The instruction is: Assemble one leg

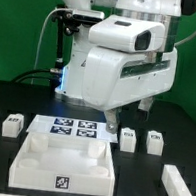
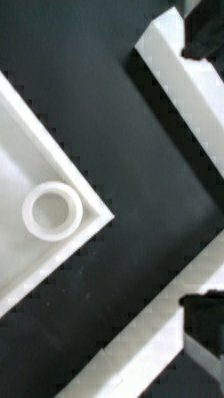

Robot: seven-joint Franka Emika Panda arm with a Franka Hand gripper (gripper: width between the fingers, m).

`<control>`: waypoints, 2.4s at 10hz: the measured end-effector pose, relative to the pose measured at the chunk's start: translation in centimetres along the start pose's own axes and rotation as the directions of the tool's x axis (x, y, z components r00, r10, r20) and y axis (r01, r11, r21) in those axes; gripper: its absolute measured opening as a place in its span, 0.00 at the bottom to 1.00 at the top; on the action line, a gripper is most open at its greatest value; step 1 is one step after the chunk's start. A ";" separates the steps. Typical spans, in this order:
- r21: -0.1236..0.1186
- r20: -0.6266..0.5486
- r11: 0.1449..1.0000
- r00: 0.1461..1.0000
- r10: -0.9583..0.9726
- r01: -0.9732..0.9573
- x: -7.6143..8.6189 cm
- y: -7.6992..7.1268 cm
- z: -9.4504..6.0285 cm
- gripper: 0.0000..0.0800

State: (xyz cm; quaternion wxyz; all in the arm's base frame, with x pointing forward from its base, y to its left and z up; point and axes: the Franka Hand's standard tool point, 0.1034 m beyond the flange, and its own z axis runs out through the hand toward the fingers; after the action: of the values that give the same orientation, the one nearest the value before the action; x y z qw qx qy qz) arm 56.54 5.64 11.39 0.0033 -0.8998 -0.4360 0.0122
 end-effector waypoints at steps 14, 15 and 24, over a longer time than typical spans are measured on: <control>-0.045 -0.031 0.829 0.828 -0.559 0.558 -7.1 -9.3 6.5 0.81; -0.043 -0.033 0.804 0.803 -0.595 0.593 -8.2 -9.0 7.6 0.81; -0.010 -0.043 0.850 0.849 -0.526 0.526 -12.7 -6.7 10.6 0.81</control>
Offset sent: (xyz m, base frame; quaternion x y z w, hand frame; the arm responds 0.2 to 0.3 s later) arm 0.0000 0.0000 0.0000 0.0000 0.0000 0.0000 1.0000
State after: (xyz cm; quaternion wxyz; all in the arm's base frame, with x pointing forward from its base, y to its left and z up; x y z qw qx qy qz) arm 43.11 -0.26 1.10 0.0174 -0.7463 -0.6653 -0.0085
